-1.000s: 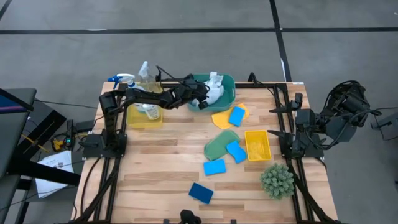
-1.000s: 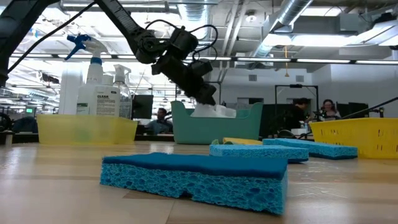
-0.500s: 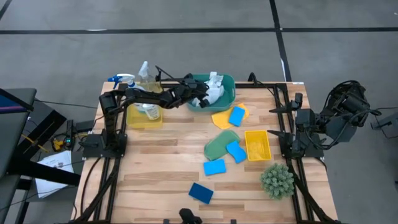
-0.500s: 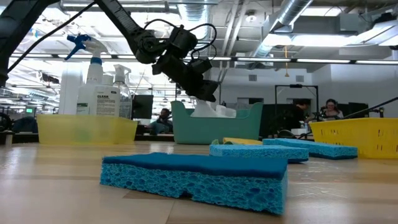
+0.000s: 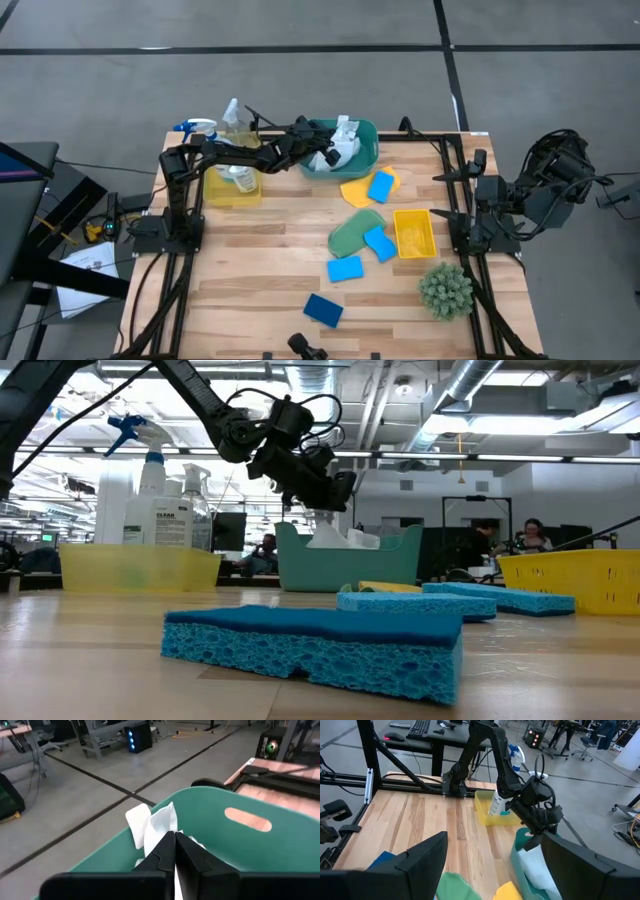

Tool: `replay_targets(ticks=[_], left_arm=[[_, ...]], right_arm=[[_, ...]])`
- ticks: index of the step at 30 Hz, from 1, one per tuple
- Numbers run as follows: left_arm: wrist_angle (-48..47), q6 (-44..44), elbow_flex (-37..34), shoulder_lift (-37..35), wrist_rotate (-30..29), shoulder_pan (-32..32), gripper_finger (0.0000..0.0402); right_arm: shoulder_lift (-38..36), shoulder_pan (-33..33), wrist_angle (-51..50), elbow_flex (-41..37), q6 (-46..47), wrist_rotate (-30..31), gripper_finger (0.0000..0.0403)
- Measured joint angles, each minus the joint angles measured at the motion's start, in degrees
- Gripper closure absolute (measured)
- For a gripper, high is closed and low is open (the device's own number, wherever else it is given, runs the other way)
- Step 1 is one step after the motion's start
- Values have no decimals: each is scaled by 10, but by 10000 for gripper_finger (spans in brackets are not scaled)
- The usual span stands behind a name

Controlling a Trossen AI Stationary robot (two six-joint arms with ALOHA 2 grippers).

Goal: Pick & Place Kitchen Items
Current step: Put the white cleaning cloth into the green bin

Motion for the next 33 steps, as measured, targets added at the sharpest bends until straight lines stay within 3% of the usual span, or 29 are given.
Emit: replay_targets(ticks=[6,14,24,33], left_arm=[[-35,3,58,33,20,-7,401],[-181,4,174,89,-5,-9,401],[-203,-28,177,109,-7,-5,401],[-301,-105,183,88,38,9,401]], right_arm=[[0,0,37,0,-39,0,91],[0,1,57,0,-51,-1,91],[0,0,58,0,-60,-5,91],[0,0,62,0,-63,-16,91]])
